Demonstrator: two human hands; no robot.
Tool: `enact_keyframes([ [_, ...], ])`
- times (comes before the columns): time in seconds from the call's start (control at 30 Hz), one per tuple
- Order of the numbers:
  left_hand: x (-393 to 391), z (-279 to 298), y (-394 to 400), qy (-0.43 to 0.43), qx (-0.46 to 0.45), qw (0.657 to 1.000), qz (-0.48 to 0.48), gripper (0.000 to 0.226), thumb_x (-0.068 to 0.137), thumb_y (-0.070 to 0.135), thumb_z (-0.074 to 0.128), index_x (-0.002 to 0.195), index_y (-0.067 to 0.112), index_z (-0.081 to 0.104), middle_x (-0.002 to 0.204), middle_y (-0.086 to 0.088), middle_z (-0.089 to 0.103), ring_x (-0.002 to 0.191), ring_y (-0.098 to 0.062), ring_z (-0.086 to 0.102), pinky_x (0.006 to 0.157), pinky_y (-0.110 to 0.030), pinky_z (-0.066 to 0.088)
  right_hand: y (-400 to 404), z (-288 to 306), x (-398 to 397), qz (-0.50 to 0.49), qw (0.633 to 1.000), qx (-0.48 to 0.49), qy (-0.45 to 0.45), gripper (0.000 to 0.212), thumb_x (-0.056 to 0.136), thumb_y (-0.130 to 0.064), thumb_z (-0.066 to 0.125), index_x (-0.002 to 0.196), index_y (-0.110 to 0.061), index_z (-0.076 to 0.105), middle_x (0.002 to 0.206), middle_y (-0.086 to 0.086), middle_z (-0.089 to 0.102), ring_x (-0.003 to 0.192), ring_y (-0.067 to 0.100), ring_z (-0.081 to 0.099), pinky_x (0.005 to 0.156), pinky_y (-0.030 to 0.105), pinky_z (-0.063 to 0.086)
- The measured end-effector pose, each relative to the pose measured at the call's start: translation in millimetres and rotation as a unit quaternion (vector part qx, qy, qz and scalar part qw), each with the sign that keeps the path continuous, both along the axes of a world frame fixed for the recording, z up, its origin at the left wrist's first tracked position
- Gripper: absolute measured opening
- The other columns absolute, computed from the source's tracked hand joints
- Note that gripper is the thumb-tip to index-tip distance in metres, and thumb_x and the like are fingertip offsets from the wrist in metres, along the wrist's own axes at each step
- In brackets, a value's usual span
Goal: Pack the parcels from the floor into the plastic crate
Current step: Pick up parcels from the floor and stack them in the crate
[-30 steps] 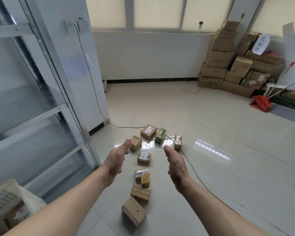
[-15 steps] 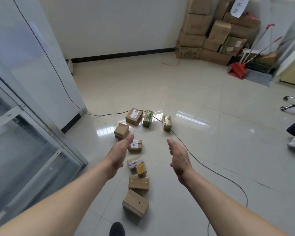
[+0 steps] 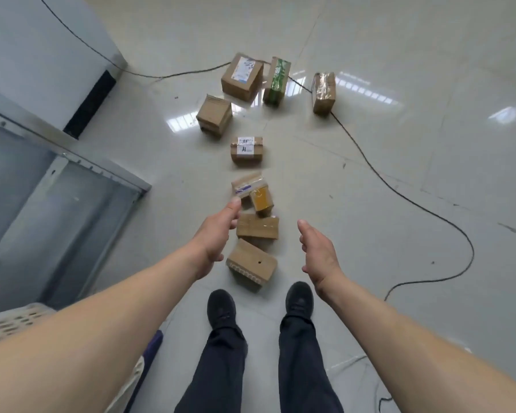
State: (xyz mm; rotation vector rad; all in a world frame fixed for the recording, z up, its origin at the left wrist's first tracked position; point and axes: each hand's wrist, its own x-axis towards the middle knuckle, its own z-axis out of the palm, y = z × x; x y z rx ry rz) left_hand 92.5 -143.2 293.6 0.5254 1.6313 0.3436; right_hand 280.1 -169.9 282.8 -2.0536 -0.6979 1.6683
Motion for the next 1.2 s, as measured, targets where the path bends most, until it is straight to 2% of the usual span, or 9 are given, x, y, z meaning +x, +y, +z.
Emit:
enact_keyframes([
  [0.4, 7, -282, -2, 0.058, -0.088, 0.994, -0.014, 0.068, 0.092, 0.071, 0.033, 0.141, 0.027, 0.049, 0.153, -0.003, 0.040, 0.140, -0.032, 0.035, 0.111, -0.056, 0.029, -11, -290, 4, 0.039, 0.993, -0.106, -0.014, 0.048, 0.102, -0.055, 0.046, 0.138, -0.025, 0.057, 0.122, -0.010, 0.053, 0.124, 0.016, 0.049, 0.114, 0.049, 0.039],
  [0.53, 3, -357, -5, 0.082, -0.103, 0.991, -0.029, 0.071, 0.092, 0.073, 0.031, 0.145, 0.027, 0.044, 0.155, -0.002, 0.036, 0.142, -0.031, 0.032, 0.112, -0.054, 0.026, -23, -364, 10, 0.044, 0.988, -0.143, -0.031, 0.028, 0.101, -0.057, 0.045, 0.096, -0.034, 0.059, 0.091, -0.016, 0.053, 0.094, 0.017, 0.051, 0.094, 0.038, 0.043],
  [0.6, 2, -385, -5, 0.090, -0.113, 0.989, -0.038, 0.073, 0.093, 0.071, 0.030, 0.149, 0.025, 0.039, 0.156, -0.001, 0.034, 0.142, -0.029, 0.031, 0.111, -0.051, 0.028, -28, -392, 11, 0.041, 0.987, -0.151, -0.033, 0.026, 0.102, -0.055, 0.044, 0.085, -0.038, 0.054, 0.089, -0.023, 0.050, 0.087, 0.008, 0.053, 0.095, 0.039, 0.044],
  [0.7, 4, -416, -5, 0.091, -0.125, 0.986, -0.057, 0.070, 0.095, 0.068, 0.028, 0.148, 0.024, 0.038, 0.152, -0.001, 0.038, 0.137, -0.028, 0.036, 0.099, -0.044, 0.033, -33, -419, 6, 0.054, 0.986, -0.155, -0.021, 0.035, 0.098, -0.062, 0.042, 0.107, -0.033, 0.059, 0.099, -0.020, 0.054, 0.100, 0.011, 0.054, 0.103, 0.040, 0.043],
  [0.8, 7, -435, -3, 0.080, -0.130, 0.987, -0.055, 0.067, 0.096, 0.068, 0.027, 0.146, 0.025, 0.038, 0.146, -0.002, 0.041, 0.130, -0.026, 0.040, 0.103, -0.046, 0.033, -35, -439, -5, 0.070, 0.984, -0.159, -0.027, 0.078, 0.074, -0.081, 0.038, 0.122, -0.026, 0.064, 0.116, -0.010, 0.065, 0.111, 0.018, 0.057, 0.103, 0.042, 0.047],
  [0.87, 7, -441, -2, 0.085, -0.135, 0.986, -0.055, 0.069, 0.094, 0.071, 0.027, 0.147, 0.026, 0.036, 0.148, -0.002, 0.040, 0.132, -0.027, 0.039, 0.109, -0.050, 0.031, -36, -445, -10, 0.061, 0.985, -0.157, -0.034, 0.077, 0.073, -0.082, 0.037, 0.118, -0.027, 0.068, 0.114, -0.007, 0.069, 0.110, 0.020, 0.061, 0.102, 0.043, 0.048],
  [0.97, 1, -443, -4, 0.099, -0.158, 0.981, -0.059, 0.077, 0.090, 0.077, 0.026, 0.150, 0.029, 0.032, 0.154, -0.003, 0.036, 0.140, -0.032, 0.034, 0.111, -0.054, 0.029, -34, -443, -10, 0.023, 0.986, -0.152, -0.071, 0.058, 0.091, -0.069, 0.043, 0.121, -0.026, 0.068, 0.116, -0.004, 0.068, 0.110, 0.021, 0.060, 0.098, 0.041, 0.047],
  [1.1, -11, -435, -10, 0.107, -0.178, 0.977, -0.047, 0.077, 0.090, 0.076, 0.028, 0.142, 0.022, 0.044, 0.141, -0.005, 0.049, 0.131, -0.032, 0.044, 0.105, -0.053, 0.033, -33, -430, -4, -0.021, 0.985, -0.131, -0.112, 0.053, 0.098, -0.060, 0.047, 0.136, -0.024, 0.057, 0.120, -0.003, 0.063, 0.112, 0.020, 0.056, 0.090, 0.034, 0.043],
  [1.2, -22, -433, -18, 0.106, -0.182, 0.977, -0.029, 0.071, 0.092, 0.073, 0.028, 0.131, 0.019, 0.053, 0.127, -0.008, 0.058, 0.119, -0.032, 0.051, 0.092, -0.048, 0.037, -30, -427, -2, -0.030, 0.984, -0.110, -0.139, 0.047, 0.098, -0.058, 0.045, 0.117, -0.021, 0.067, 0.100, -0.007, 0.066, 0.102, 0.020, 0.061, 0.083, 0.033, 0.042],
])
